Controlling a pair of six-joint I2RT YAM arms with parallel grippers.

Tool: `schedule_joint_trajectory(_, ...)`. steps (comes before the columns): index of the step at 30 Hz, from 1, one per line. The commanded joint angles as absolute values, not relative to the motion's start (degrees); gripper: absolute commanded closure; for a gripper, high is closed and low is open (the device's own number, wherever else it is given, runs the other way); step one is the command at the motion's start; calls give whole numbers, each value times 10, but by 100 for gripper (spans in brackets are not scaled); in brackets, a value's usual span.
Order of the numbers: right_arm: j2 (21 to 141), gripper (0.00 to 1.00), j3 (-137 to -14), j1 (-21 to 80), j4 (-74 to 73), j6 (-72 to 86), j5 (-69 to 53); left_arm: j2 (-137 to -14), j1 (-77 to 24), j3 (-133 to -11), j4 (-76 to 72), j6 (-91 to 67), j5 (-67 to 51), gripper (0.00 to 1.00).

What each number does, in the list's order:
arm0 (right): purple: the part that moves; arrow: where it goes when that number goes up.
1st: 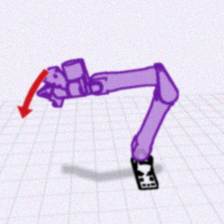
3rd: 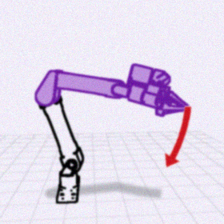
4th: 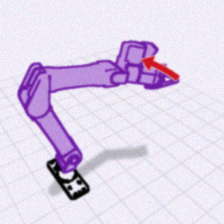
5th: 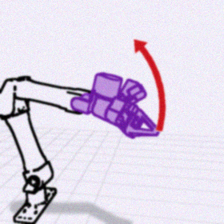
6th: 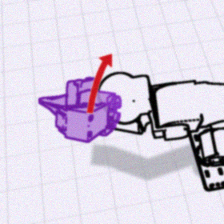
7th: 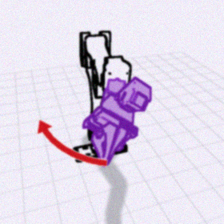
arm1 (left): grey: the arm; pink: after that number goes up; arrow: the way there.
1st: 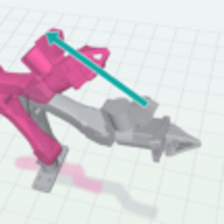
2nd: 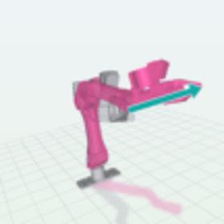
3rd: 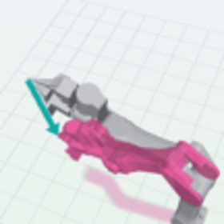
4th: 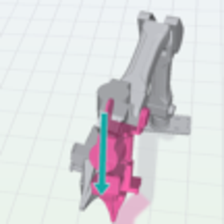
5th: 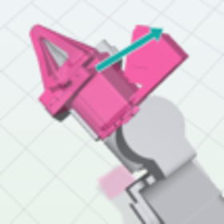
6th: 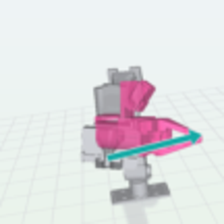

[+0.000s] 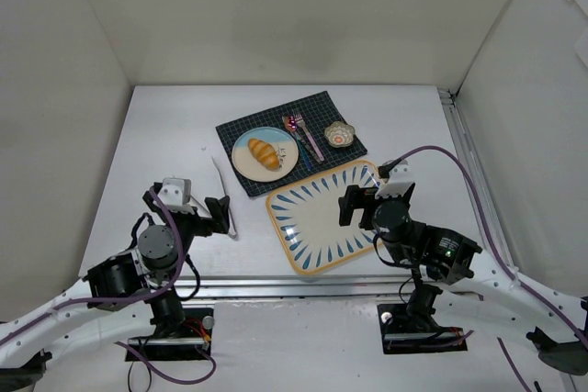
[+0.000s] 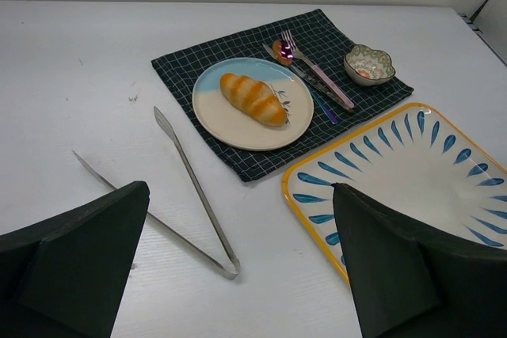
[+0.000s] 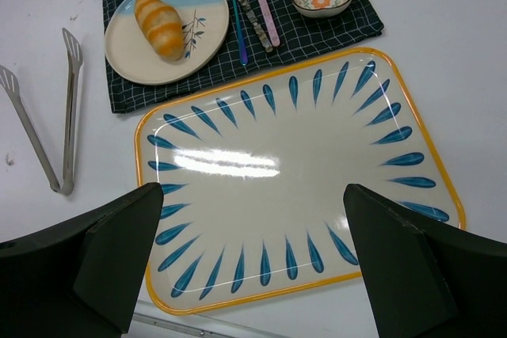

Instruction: Place the bread

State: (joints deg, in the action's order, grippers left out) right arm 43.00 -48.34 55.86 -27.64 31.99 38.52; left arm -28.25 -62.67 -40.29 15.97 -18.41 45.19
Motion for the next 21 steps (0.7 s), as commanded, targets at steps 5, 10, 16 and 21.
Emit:
schedule_joint_trajectory(5,434,2,-497,561,-258,327,406,-286,-630,-417,121,-182,456,2)
schedule_joint_trajectory(10,437,2,-497,565,-259,323,400,-281,-630,-417,126,-184,461,2)
schedule_joint_trajectory(16,437,2,-497,569,-258,320,398,-279,-630,-417,129,-183,466,1)
schedule_joint_trajectory(21,439,2,-498,570,-258,317,398,-280,-630,-420,132,-183,470,1)
